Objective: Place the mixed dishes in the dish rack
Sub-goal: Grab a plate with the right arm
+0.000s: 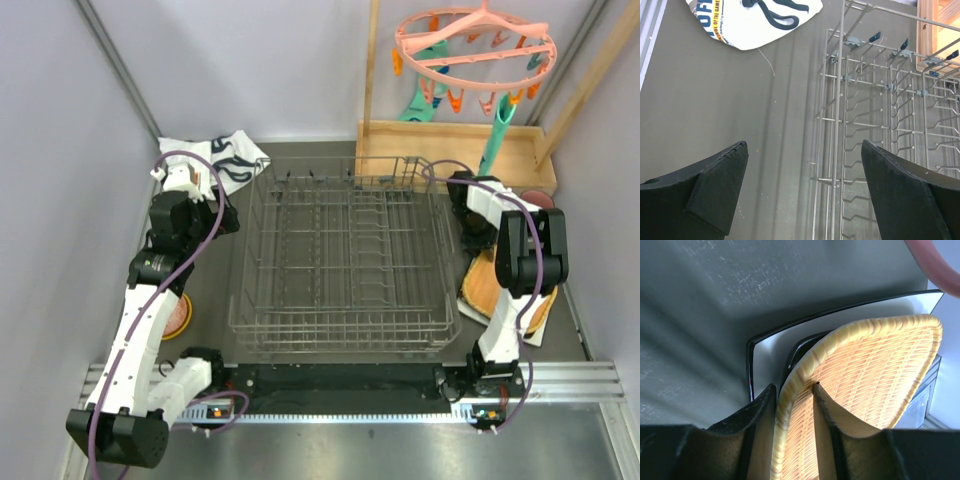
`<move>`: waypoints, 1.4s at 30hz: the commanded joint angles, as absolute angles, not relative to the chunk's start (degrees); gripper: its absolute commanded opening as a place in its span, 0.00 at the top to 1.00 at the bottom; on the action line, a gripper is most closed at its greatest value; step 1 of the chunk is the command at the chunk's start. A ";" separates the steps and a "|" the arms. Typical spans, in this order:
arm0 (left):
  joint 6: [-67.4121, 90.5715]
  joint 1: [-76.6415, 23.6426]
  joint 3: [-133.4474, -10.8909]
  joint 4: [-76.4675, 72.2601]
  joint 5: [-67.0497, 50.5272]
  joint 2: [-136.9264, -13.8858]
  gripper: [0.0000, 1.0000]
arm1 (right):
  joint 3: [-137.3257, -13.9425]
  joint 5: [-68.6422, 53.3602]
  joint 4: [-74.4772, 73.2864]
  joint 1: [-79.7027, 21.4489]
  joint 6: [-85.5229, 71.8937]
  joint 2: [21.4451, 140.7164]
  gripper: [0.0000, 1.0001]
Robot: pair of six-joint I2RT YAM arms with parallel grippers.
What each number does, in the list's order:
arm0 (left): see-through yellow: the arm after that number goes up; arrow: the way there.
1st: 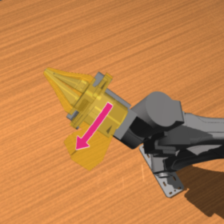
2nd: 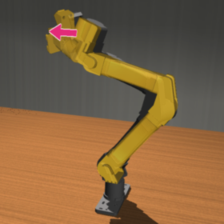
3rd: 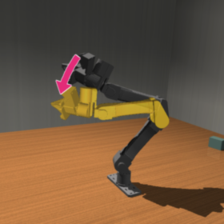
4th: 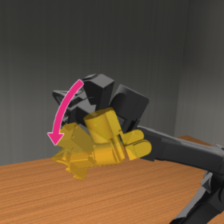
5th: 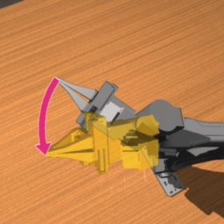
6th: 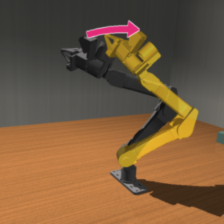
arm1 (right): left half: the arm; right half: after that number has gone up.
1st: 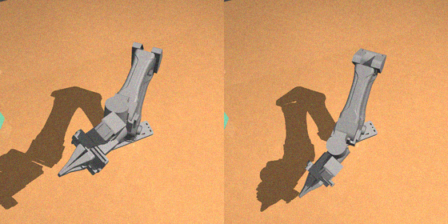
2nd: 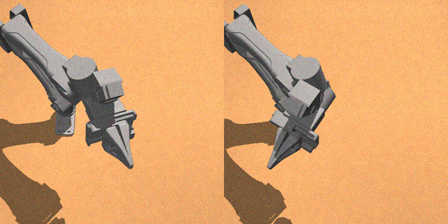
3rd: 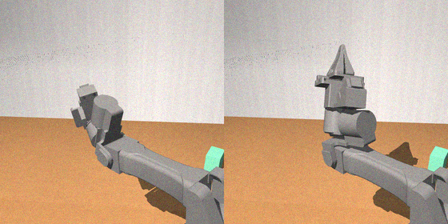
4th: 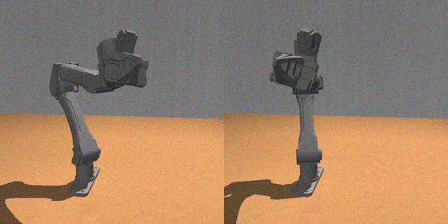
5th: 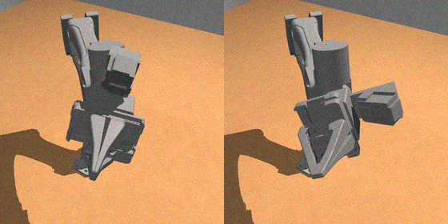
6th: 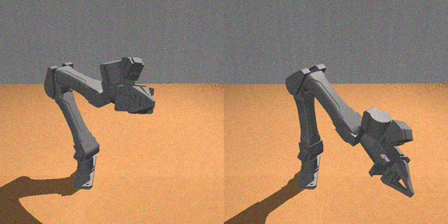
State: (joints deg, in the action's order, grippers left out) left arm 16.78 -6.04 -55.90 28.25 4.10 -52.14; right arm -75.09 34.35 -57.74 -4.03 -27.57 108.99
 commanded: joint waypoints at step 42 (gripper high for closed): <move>17.40 -6.06 -57.48 27.86 3.96 -51.24 0.01 | -89.29 22.85 -66.09 -4.48 -25.14 93.52 1.00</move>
